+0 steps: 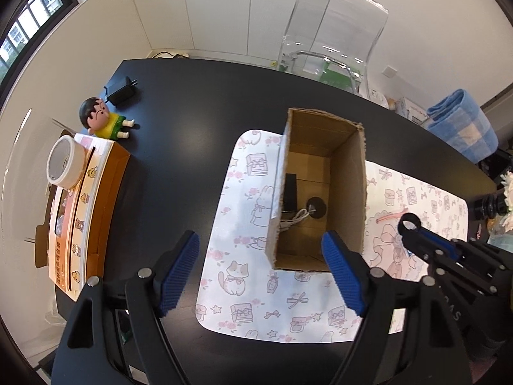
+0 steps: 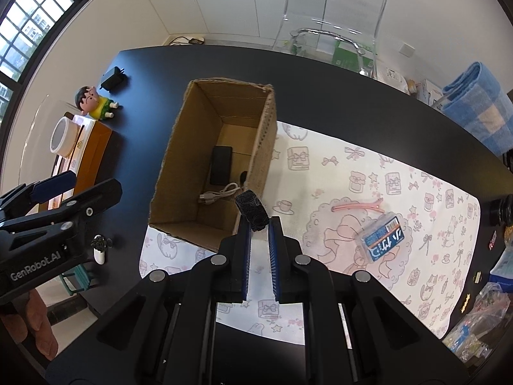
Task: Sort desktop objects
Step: 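Lower the black round item into the box and open the right tool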
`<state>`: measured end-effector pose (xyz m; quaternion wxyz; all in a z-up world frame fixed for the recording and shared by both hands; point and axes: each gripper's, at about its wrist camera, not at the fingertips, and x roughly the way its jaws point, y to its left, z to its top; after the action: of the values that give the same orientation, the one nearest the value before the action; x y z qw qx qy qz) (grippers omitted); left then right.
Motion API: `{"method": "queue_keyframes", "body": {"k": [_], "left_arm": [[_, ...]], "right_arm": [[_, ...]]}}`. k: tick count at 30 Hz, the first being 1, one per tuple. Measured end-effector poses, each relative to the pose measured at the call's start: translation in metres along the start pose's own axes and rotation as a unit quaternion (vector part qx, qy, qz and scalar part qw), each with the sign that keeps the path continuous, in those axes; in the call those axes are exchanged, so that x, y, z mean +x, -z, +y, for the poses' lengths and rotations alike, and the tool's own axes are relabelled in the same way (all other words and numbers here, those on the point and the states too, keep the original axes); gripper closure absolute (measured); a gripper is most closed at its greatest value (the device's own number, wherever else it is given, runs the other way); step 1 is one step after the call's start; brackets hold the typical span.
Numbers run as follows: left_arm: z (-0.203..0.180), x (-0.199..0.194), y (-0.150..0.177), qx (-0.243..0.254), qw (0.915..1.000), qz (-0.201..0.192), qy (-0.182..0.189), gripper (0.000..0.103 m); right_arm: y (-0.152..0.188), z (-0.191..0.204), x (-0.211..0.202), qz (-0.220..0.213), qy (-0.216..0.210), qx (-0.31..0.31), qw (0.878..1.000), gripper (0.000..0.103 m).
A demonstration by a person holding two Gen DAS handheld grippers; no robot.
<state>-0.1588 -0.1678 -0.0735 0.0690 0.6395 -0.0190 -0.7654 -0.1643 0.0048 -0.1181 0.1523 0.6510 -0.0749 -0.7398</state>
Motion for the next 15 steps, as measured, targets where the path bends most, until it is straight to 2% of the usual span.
{"method": "queue_keyframes", "body": {"k": [15], "left_arm": [[0.075, -0.007, 0.019, -0.082, 0.9966, 0.005, -0.011, 0.025]], "right_arm": [[-0.023, 0.058, 0.032, 0.019, -0.002, -0.052, 0.998, 0.092]]}}
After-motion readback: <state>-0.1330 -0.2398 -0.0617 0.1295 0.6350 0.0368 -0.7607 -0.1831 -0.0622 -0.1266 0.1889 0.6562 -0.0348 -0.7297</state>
